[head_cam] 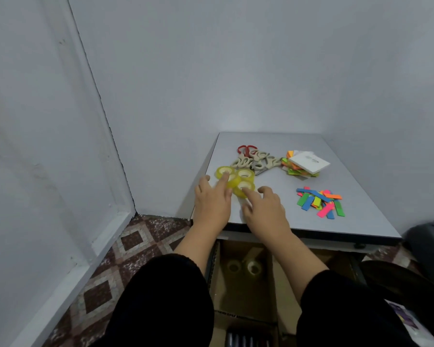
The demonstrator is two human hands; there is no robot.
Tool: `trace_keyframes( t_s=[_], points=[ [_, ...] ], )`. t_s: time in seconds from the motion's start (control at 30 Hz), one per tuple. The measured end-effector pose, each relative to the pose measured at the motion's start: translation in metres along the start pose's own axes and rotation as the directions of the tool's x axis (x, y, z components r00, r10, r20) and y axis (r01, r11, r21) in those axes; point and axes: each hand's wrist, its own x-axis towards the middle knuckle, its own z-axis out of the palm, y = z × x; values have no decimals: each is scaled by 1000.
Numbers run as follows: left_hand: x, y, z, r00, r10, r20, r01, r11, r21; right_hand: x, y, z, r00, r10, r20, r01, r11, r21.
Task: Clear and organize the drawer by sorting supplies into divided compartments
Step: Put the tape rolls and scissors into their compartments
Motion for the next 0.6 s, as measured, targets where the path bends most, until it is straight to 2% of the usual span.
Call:
trace_keyframes(
  t_s=[0.1, 0.2, 0.4, 0.5, 0.6],
  points=[
    [-2, -2, 3, 999, 27, -31, -27, 1000, -6, -3, 3, 5, 998, -21, -53, 20, 999, -26],
    [-4, -7, 3, 997, 51, -56, -55, 996, -65, -5, 4, 3, 998, -18, -61, 20, 999, 39],
    [-24, -11, -14, 992, 126, 26, -119, 974, -193, -16, 7, -7, 1000, 2, -7, -1, 983, 182],
    [-49, -12, -28, 982, 181, 57, -164, 963, -216, -37, 9, -17, 999, -23, -38, 31, 974, 226],
    [-87, -21, -36, 979, 199, 33, -181, 941, -285, -79, 13, -20, 994, -48, -96, 75, 953, 292]
  ],
)
